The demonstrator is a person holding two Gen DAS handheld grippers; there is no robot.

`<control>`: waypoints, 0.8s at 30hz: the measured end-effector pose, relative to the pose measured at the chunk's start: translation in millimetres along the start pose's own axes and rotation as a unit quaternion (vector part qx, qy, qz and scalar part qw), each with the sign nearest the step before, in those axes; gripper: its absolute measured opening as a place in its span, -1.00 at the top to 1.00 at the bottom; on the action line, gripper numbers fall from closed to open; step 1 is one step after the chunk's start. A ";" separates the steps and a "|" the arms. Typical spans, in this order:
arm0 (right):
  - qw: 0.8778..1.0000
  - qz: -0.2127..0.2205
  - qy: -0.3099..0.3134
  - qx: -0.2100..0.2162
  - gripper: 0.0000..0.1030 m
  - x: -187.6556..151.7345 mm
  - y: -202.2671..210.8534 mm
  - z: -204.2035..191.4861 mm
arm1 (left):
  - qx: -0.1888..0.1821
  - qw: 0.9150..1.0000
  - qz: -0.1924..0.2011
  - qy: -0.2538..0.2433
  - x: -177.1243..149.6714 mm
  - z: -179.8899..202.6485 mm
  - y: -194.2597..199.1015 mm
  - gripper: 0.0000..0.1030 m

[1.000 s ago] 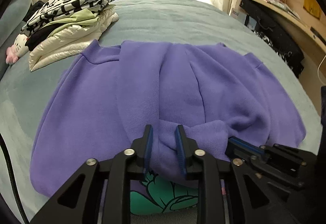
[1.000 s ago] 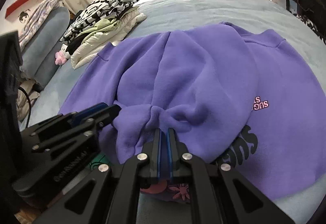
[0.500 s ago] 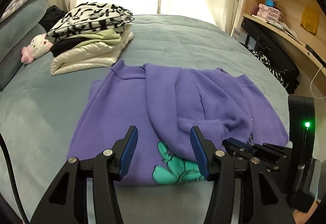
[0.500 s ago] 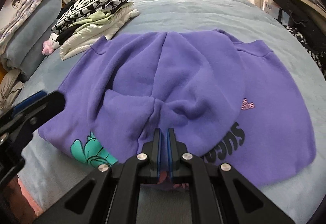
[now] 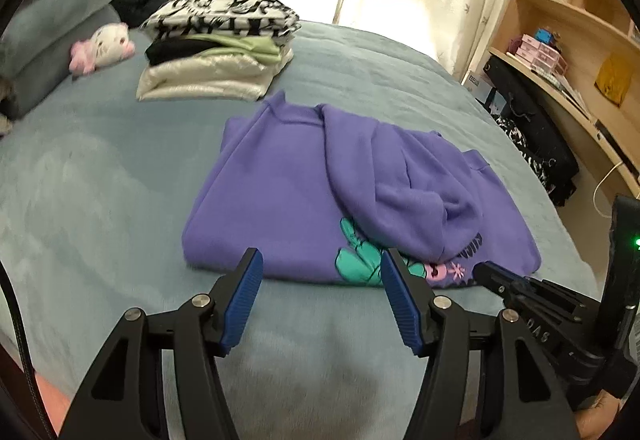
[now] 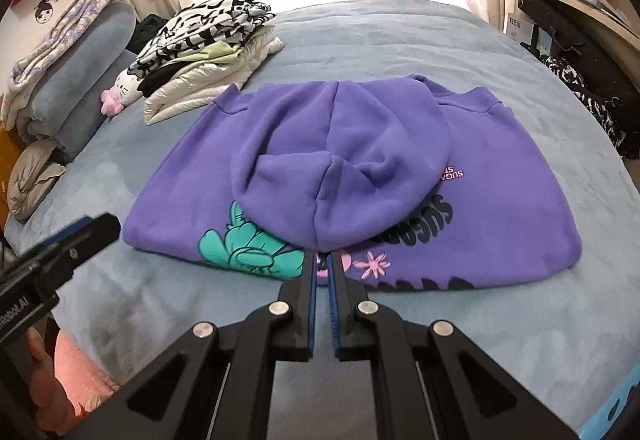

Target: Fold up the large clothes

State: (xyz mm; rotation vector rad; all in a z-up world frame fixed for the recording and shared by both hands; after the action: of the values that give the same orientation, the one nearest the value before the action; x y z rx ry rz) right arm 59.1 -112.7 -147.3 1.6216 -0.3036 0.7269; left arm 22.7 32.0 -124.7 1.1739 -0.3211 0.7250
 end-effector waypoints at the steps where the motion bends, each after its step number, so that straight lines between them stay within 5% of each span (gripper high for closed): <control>1: 1.000 0.003 0.000 -0.001 0.90 -0.2 2.7 -1.1 | -0.001 1.000 -0.002 0.004 -2.3 -2.4 0.3 -0.21; 6: 1.000 0.018 0.005 -0.007 0.90 -0.5 14.4 -3.7 | -0.032 0.996 -0.047 0.066 -15.4 -26.2 -10.9 -0.26; 14: 1.000 0.017 0.008 -0.007 0.90 -0.6 10.9 -6.2 | -0.084 0.977 -0.106 0.165 -34.5 -51.3 -47.2 -0.26; 24: 1.000 0.010 0.018 -0.001 0.90 4.7 -10.4 -10.1 | -0.104 0.970 -0.085 0.205 -22.0 -63.4 -95.8 -0.26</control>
State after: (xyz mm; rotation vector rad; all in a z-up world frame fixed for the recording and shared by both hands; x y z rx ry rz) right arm 65.9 -100.1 -152.4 1.6042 -0.2955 0.7706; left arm 61.7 63.6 -230.4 0.8169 0.0502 0.7430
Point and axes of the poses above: each gripper's, at about its wrist camera, not at the fingertips, and y roughly against the way its jaws point, z to its right, x to its top, the point moved 9 cm from there along -y, roughly the way its jaws point, and after that the axes turned 11 degrees about y, right-handed, at the moved point
